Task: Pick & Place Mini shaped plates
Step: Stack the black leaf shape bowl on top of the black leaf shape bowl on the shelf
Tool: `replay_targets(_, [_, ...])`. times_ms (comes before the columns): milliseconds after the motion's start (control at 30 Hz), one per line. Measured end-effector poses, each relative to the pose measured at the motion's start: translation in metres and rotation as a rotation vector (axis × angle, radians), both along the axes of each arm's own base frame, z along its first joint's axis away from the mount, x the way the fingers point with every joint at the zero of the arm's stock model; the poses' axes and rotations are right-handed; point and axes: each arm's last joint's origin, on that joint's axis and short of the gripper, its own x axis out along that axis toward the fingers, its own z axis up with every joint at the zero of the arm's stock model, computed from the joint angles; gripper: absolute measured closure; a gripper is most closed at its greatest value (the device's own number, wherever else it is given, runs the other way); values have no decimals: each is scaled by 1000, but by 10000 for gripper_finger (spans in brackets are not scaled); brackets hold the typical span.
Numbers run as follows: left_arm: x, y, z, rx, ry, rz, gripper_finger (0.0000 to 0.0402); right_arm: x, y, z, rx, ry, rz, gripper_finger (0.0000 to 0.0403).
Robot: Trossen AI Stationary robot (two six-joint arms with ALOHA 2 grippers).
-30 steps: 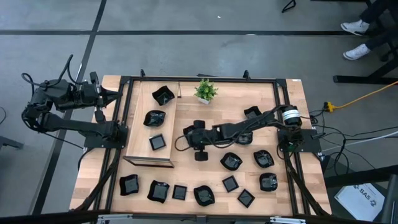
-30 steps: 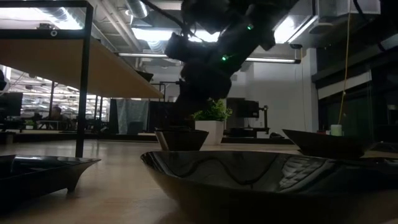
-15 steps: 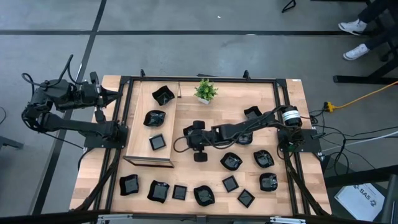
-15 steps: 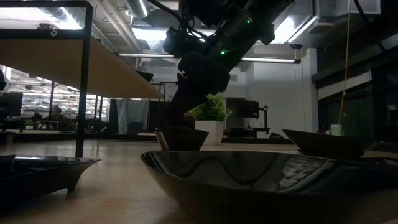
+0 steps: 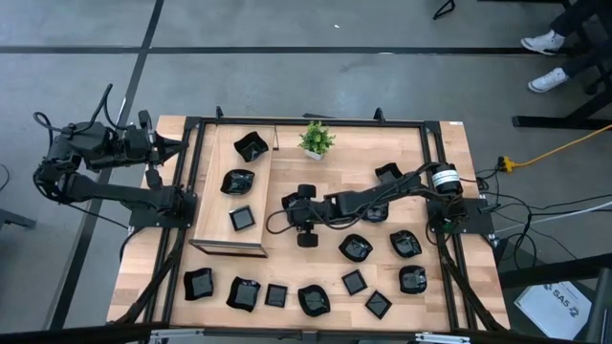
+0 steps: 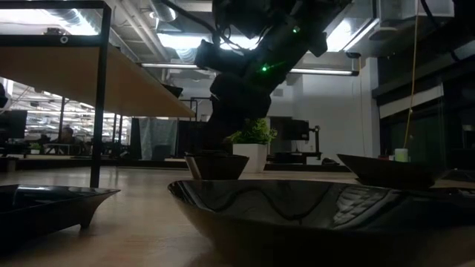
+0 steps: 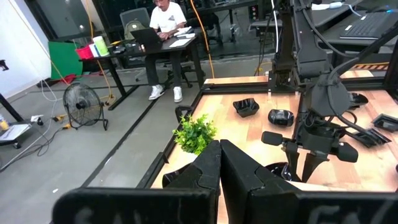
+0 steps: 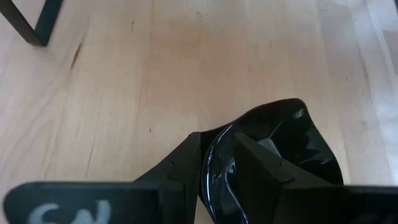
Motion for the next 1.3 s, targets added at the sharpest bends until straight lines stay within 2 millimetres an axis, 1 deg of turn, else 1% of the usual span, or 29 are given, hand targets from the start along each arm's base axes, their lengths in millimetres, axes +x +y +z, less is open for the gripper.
replay_targets(633, [0,0,0,0,0,0,398,-1,0,-1,4,7,-5,306])
replay_targets(1033, [0,0,0,0,1,0,398,1,0,-18,-8,50,-6,306])
replay_targets(1133, [0,0,0,0,1,0,398,2,0,-18,-17,44,-9,306])
replay_targets(1300, [0,0,0,0,1,0,398,1,-1,-18,-91,47,-47,306])
